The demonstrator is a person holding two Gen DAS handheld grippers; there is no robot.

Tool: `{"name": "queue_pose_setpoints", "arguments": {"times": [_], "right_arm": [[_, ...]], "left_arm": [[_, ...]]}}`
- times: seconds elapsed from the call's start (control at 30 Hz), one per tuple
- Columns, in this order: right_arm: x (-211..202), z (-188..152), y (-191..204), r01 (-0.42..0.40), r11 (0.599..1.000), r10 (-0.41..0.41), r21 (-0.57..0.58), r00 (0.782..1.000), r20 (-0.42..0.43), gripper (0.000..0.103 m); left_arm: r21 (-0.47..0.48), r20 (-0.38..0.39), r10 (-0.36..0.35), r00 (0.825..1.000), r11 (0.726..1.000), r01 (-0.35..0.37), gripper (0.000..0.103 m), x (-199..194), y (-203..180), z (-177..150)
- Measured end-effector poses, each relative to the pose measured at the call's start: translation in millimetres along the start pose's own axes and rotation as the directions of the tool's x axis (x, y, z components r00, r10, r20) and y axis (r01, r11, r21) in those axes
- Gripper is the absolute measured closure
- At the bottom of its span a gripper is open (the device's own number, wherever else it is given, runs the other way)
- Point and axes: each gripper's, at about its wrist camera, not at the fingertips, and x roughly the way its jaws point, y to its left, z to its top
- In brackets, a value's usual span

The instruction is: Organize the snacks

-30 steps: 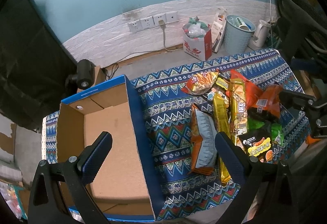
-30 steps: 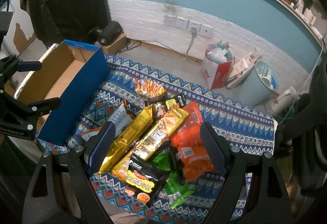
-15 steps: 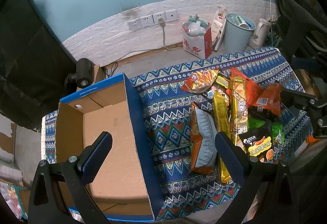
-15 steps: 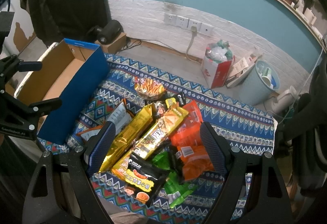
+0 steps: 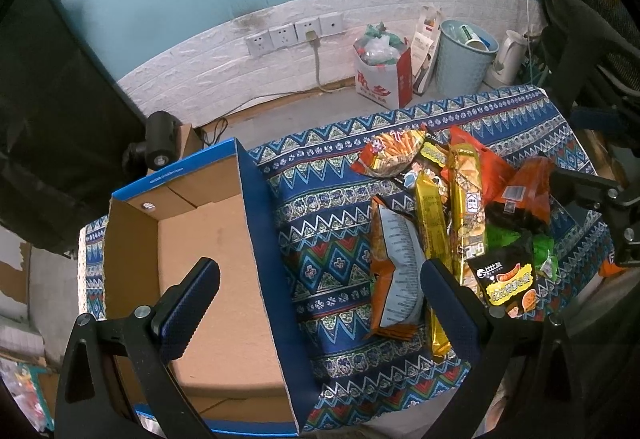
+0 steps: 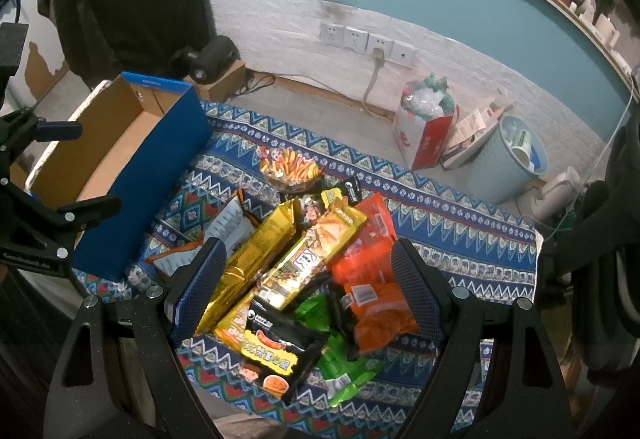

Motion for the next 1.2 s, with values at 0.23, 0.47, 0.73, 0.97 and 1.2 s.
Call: {"name": "queue_pose_setpoints", "arguments": {"times": [0.23, 0.47, 0.73, 0.97, 1.2], "right_arm": [[7, -1, -11, 0.008, 1.0, -0.009, -0.01, 1.0, -0.019, 0.02], [22, -5, -39, 0.035, 0.999, -0.035, -0.009, 0.997, -0.065, 0.02], [51, -18, -81, 0.016, 1.0, -0.013, 0.018, 0.987, -0.161, 0.02], [82, -33, -112, 0.038, 0.994, -0.01, 0.1, 0.964, -0.267, 0.02], [95, -68, -138, 0.023, 0.919, 0.111, 0.394, 0.943, -0.314, 0.02]], "left_arm": [[-0.015, -0.043, -0.007, 0.999, 1.0, 0.006, 0.001, 21, 0, 3], [-0.027, -0.11, -0.029, 0.994, 0.999, 0.026, 0.001, 49, -4, 4], [0.021, -0.161, -0.032, 0.986, 0.999, 0.036, 0.001, 76, -21, 4], [0.037, -0.219, -0.049, 0.974, 0.998, 0.059, 0.001, 100, -35, 6], [0.046, -0.258, -0.053, 0.965, 0.997, 0.067, 0.001, 121, -47, 12]]}}
